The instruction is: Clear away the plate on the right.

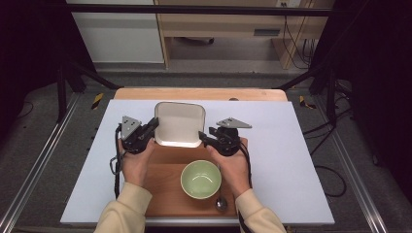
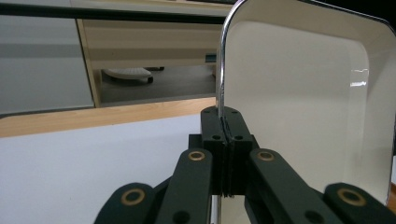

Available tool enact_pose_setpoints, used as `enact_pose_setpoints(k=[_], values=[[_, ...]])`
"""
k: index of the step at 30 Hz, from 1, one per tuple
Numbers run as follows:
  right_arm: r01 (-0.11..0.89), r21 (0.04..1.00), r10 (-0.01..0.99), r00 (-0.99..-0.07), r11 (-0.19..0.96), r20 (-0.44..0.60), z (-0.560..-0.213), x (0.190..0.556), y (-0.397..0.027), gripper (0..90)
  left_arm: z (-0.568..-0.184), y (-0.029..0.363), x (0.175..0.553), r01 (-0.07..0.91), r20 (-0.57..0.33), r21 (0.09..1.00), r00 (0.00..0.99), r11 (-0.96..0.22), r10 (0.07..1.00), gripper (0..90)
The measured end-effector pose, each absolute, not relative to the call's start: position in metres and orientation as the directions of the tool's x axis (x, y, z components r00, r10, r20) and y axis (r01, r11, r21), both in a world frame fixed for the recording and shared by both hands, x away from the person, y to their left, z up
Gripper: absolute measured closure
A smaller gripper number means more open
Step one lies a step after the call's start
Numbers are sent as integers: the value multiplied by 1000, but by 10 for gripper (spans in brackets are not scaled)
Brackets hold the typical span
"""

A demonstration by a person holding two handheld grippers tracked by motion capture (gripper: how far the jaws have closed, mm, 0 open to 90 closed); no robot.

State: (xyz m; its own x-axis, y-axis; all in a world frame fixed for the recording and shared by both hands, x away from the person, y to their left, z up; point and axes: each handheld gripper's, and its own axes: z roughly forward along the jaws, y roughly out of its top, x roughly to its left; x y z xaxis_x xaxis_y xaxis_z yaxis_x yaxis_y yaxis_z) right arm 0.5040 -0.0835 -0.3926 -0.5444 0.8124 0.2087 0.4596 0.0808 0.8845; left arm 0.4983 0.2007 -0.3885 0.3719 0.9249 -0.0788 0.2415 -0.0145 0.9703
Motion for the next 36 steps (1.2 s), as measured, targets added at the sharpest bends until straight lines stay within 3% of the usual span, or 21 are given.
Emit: enact_pose_setpoints(k=[5, 13, 25, 36], values=[[424, 902, 818, -545, 80, 184, -389, 496, -102, 292, -387, 208, 501, 238, -74, 971, 360, -15, 930, 891], [347, 932, 833, -541, 102, 110, -390, 483, -123, 143, -385, 211, 499, 234, -67, 972, 357, -20, 932, 892], [291, 952, 852, -519, 97, 72, -385, 479, -152, 113, -380, 220, 491, 231, -57, 972, 371, -32, 927, 892], [313, 946, 882, -465, 80, 80, -398, 477, -170, 47, -376, 237, 489, 231, -51, 972, 357, -35, 933, 892]])
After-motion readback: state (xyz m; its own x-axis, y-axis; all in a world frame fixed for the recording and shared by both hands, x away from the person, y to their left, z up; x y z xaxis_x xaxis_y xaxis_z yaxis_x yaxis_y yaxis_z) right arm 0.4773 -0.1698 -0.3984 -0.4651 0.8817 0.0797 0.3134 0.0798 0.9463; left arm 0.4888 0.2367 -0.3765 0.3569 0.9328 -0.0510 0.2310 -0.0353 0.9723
